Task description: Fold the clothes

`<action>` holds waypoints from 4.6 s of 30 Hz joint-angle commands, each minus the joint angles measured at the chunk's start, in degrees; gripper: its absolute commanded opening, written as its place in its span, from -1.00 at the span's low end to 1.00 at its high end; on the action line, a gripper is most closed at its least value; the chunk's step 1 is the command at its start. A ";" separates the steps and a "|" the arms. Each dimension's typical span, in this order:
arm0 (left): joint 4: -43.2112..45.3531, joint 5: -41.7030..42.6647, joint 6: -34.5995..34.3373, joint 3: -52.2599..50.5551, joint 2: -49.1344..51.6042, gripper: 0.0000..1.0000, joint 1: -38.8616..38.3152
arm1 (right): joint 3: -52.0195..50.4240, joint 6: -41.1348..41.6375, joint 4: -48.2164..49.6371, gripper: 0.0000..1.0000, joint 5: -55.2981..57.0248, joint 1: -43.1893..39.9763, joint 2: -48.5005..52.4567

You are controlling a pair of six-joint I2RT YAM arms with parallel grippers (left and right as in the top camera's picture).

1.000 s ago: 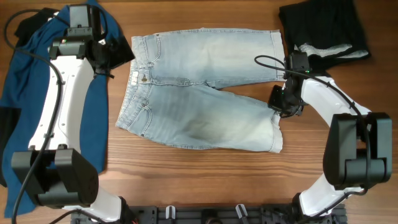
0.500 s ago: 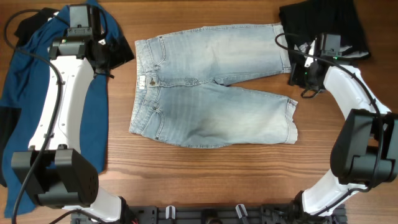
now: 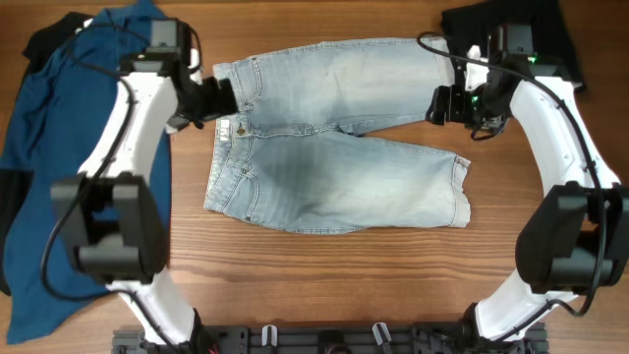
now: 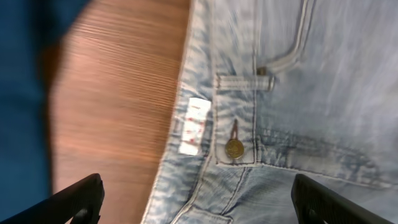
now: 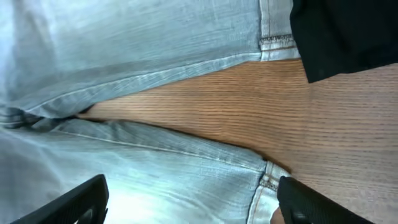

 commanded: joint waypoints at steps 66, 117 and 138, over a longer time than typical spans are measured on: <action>-11.10 -12.68 -0.63 9.55 -6.32 1.00 -2.10 | -19.58 15.54 28.74 -0.91 22.05 8.31 -6.49; 25.81 -7.96 -56.19 -52.48 -24.87 -0.64 -2.10 | -40.22 61.16 11.74 0.77 6.58 8.37 -25.14; 26.27 -10.21 -56.17 -52.50 -24.87 -0.92 -2.10 | -46.21 58.01 37.33 -0.64 15.41 8.26 -9.55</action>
